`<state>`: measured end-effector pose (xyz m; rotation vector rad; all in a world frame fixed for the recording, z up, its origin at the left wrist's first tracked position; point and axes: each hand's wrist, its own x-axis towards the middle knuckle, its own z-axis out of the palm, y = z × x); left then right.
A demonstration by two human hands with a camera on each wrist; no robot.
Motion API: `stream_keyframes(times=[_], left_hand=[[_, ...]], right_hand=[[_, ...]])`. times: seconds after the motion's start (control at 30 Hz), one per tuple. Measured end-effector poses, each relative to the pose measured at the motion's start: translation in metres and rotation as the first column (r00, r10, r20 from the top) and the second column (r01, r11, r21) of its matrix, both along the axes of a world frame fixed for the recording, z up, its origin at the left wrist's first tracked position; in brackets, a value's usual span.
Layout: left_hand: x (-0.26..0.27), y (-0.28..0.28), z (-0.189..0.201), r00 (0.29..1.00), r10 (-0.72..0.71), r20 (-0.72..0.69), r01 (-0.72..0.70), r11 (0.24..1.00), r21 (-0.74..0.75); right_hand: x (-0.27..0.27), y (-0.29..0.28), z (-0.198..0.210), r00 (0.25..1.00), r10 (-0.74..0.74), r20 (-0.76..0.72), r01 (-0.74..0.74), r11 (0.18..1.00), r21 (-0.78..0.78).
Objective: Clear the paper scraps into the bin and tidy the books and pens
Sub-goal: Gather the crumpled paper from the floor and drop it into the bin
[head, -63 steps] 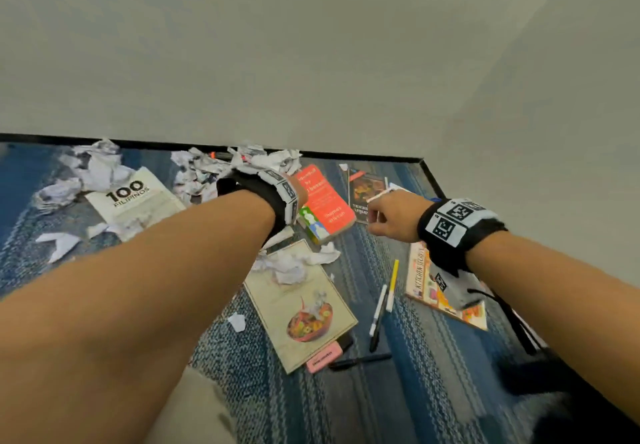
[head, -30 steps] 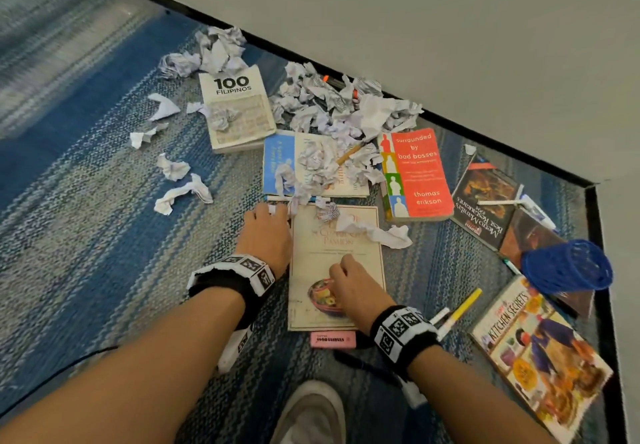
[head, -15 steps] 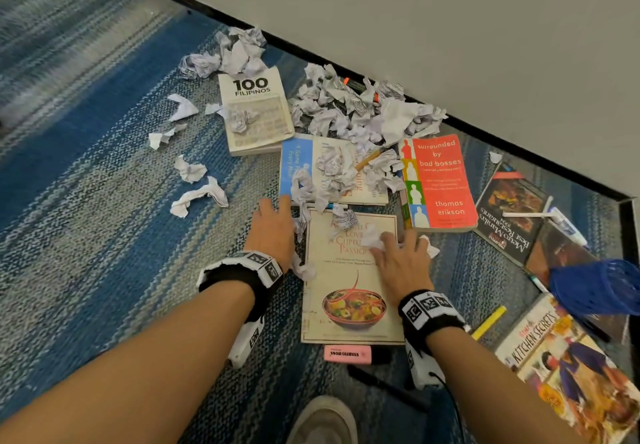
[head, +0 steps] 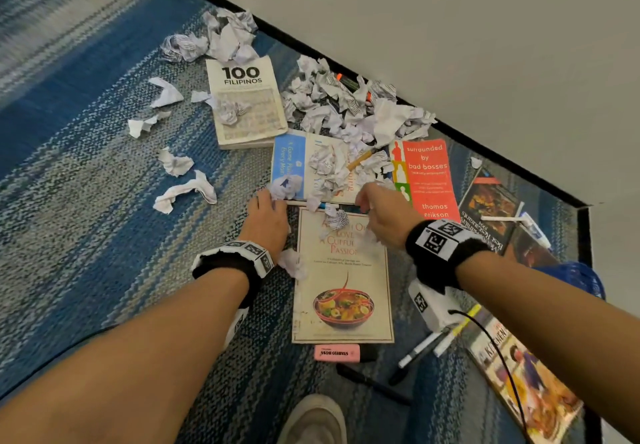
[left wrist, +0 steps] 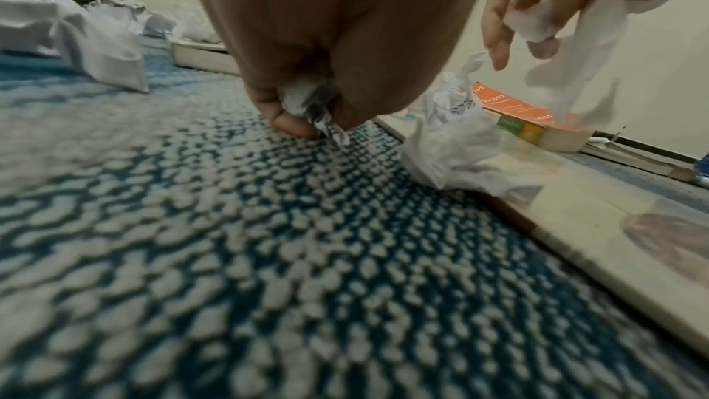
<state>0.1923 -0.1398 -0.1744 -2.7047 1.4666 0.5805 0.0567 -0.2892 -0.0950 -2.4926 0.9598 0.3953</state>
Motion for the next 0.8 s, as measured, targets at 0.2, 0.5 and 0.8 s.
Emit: stream_keyframes(times=[0.2,0.5,0.8], left_hand=[[0.014,0.010,-0.002,0.961,0.088,-0.263,-0.132,0.979,-0.155],[-0.016,0.050,-0.017,0.942,-0.279,-0.187,0.261,0.958,-0.114],[-0.012,0.025,0.009,0.937,0.012,-0.349,-0.100,0.966,-0.238]], right_hand=[[0.024,0.043,-0.055,0.867,-0.470,0.166,0.481,0.876,-0.034],[-0.012,0.066,-0.093,0.978,-0.199,0.067,0.206,0.971,-0.124],[-0.005,0.053,-0.078,0.430,-0.824,0.370,0.773,0.547,0.320]])
